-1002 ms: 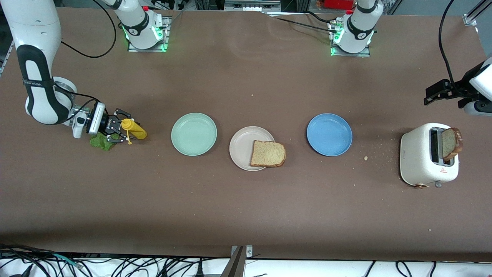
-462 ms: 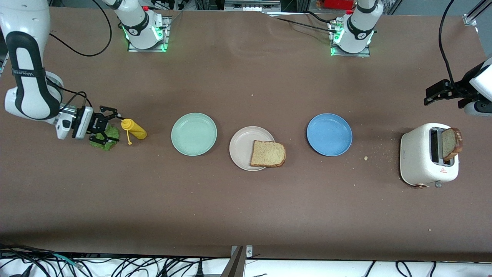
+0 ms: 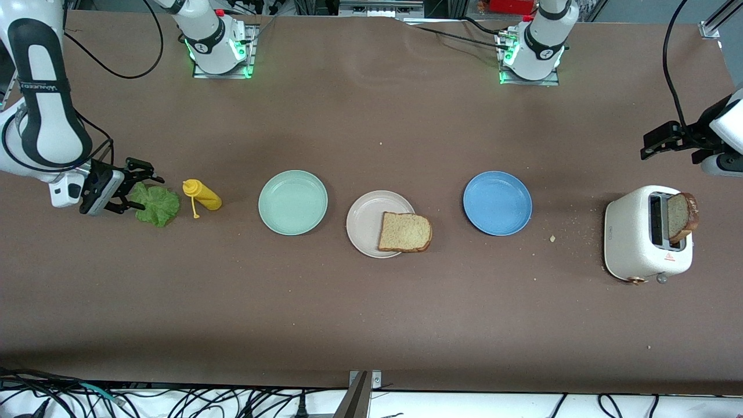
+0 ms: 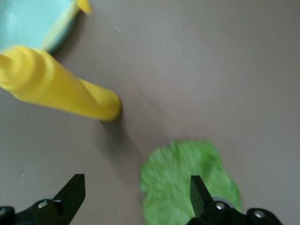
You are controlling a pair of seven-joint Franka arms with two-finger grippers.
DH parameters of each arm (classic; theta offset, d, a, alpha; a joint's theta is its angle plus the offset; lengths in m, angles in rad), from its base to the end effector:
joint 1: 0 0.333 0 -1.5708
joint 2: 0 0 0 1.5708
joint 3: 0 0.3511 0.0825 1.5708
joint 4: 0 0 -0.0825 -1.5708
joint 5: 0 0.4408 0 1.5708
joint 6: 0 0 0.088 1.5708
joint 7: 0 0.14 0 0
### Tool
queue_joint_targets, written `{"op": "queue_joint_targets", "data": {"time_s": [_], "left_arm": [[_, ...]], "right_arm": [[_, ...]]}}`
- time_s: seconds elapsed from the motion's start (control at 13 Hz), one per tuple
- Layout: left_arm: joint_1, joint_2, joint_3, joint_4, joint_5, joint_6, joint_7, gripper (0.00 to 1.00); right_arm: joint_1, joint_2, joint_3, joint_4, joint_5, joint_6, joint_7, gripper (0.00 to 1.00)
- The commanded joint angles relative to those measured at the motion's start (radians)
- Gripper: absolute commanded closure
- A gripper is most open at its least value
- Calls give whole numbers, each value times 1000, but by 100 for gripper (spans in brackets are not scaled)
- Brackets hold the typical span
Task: Make sandwich in beige plate with both arms
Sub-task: 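Set the mustard bottle upright and open the right gripper, then grasp the green lettuce leaf with the right gripper while the left gripper reaches the toaster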
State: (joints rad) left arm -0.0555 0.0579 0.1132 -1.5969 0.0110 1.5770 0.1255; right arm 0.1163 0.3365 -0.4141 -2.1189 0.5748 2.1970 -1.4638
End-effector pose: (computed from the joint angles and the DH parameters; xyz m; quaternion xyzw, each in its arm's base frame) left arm 0.6246 0.0359 0.5778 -0.9986 0.0341 0.0393 0.0052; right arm 0.5793 -0.1466 0.2093 -0.9105 -0.3747 -0.0478 0.1683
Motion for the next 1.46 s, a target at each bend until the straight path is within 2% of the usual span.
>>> {"op": "queue_joint_targets", "data": {"time_s": [0.0, 0.08, 0.15, 0.62, 0.69, 0.85, 1.08, 1.23, 1.39], "left_arm": [[8, 10, -3, -5, 43, 14, 10, 0], [12, 14, -1, -6, 43, 23, 10, 0], [29, 26, -1, -6, 44, 26, 10, 0], [140, 105, -1, -6, 43, 106, 216, 0], [152, 115, -1, -8, 43, 126, 232, 0], [178, 134, -1, -17, 43, 164, 266, 0], [209, 143, -1, -78, 43, 259, 295, 0], [226, 145, -1, -136, 43, 343, 295, 0], [241, 178, 0, -146, 43, 370, 295, 0]], "right_arm": [[-10, -17, 34, -27, -218, 85, 245, 1], [-10, -14, 40, -45, -263, 102, 325, 1], [-10, -10, 43, -56, -269, 119, 356, 1], [-24, 110, 47, -62, -268, 308, 359, 1], [-27, 116, 47, -64, -268, 311, 359, 5], [-29, 122, 47, -64, -266, 308, 361, 38], [-29, 121, 49, -64, -268, 303, 359, 98], [-29, 118, 47, -62, -268, 303, 358, 100], [-29, 105, 47, -53, -268, 296, 353, 100]]}}
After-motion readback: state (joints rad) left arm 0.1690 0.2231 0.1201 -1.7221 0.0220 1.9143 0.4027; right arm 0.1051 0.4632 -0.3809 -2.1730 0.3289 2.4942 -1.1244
